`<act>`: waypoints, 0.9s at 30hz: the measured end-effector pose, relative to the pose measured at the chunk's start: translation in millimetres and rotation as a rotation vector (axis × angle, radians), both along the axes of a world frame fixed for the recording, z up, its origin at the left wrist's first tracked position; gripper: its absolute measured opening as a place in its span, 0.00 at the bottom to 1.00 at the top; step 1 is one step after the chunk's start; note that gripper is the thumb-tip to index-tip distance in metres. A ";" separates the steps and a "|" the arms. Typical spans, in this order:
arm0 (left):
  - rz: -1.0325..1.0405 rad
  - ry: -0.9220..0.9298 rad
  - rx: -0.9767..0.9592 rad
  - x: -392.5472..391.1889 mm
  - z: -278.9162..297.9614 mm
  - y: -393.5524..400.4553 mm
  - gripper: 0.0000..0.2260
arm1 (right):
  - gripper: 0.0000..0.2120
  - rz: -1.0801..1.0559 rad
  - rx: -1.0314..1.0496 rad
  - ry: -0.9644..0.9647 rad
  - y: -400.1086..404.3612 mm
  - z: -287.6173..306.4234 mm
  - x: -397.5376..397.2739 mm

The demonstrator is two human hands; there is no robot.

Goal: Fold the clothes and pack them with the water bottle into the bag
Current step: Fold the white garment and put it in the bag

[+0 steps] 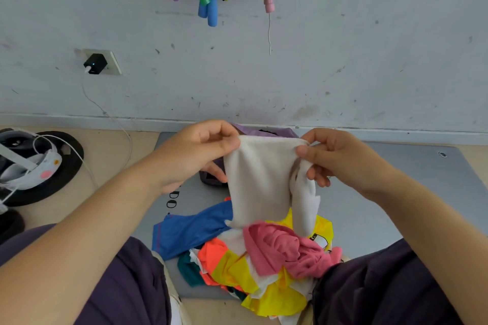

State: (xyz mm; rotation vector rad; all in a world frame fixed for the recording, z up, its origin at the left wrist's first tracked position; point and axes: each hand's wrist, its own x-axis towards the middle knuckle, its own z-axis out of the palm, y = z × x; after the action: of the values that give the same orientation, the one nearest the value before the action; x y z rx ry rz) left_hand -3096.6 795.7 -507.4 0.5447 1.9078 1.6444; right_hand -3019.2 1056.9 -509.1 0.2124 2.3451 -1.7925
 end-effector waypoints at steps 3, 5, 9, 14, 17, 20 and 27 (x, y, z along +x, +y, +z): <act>0.113 -0.055 0.147 2.0 4.4 4.9 0.03 | 0.06 -0.041 0.042 0.004 -0.3 0.0 -0.9; 0.218 0.011 0.086 0.6 2.3 6.1 0.05 | 0.06 -0.053 0.048 0.013 -1.1 1.5 -0.3; 0.351 0.043 -0.065 -2.7 -6.5 8.4 0.02 | 0.02 0.014 -0.060 0.021 -10.1 6.1 4.6; 0.305 -0.032 -0.047 0.0 -10.3 15.4 0.02 | 0.08 0.183 -0.162 0.038 -22.8 10.1 9.8; 0.237 -0.057 -0.043 3.6 -10.1 18.1 0.06 | 0.05 0.099 0.096 0.112 -25.6 6.7 7.9; 0.237 -0.043 -0.078 4.5 -10.1 18.0 0.08 | 0.05 0.067 0.388 0.206 -27.1 8.0 8.4; 0.259 -0.019 -0.136 5.6 -12.8 22.7 0.05 | 0.06 0.454 -0.177 0.060 -35.8 28.1 26.8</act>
State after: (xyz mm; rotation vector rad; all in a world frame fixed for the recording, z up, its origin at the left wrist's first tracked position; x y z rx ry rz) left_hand -3091.0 818.4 -520.2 0.2346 2.1289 1.6509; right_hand -2992.4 1021.1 -481.1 -0.3731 2.0374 -1.7713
